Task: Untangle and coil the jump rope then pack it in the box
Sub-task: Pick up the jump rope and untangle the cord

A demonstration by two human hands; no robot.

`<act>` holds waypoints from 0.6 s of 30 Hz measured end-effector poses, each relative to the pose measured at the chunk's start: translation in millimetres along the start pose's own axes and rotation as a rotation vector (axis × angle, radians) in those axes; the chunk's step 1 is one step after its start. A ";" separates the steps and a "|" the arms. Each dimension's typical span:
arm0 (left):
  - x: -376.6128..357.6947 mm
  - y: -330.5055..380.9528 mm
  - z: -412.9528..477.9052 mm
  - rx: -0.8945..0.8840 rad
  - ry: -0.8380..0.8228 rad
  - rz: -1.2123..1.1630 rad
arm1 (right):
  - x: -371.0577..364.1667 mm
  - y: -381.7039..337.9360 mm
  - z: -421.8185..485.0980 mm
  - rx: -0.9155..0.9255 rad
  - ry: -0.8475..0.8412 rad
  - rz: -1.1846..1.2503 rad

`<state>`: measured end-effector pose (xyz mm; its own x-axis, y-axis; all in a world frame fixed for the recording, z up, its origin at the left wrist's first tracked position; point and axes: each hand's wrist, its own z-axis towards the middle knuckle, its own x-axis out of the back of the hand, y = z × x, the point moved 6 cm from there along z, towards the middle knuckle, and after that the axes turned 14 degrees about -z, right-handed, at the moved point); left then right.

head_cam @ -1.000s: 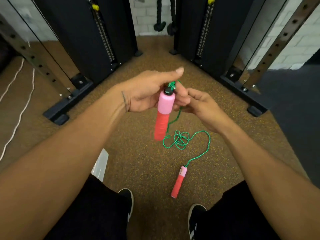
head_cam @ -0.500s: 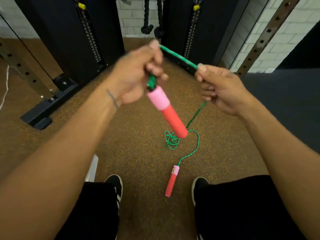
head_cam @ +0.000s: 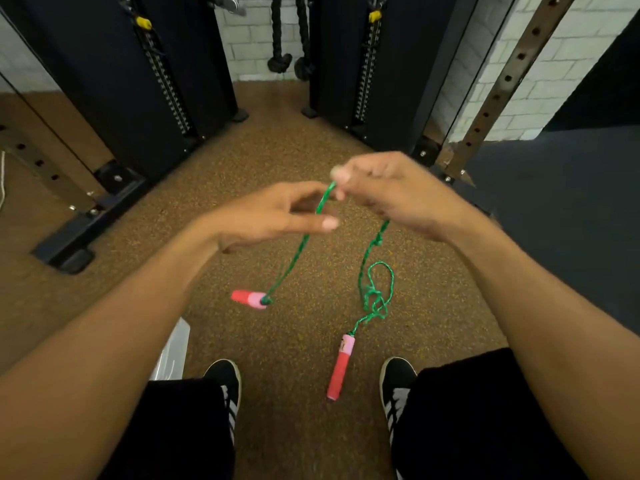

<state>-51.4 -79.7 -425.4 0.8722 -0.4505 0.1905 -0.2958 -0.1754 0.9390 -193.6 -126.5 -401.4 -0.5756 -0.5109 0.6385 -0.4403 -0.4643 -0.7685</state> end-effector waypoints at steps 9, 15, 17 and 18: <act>80.8 0.2 -22.5 -0.115 0.469 -0.347 | 45.4 32.1 -14.4 -0.161 0.073 0.421; 32.1 -3.4 -17.3 -0.012 0.110 0.098 | 2.3 -5.8 -6.9 -0.077 -0.121 0.307; 4.3 29.6 -7.0 -0.208 0.046 0.037 | -6.0 -13.6 -1.2 -0.066 -0.122 0.293; 3.3 40.0 -4.8 -0.259 0.074 0.007 | -2.3 -12.4 0.0 -0.081 -0.098 0.321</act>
<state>-58.5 -84.0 -385.9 0.8994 -0.3839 0.2091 -0.2009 0.0618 0.9777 -186.9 -119.6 -393.4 -0.6260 -0.6907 0.3620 -0.3032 -0.2121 -0.9290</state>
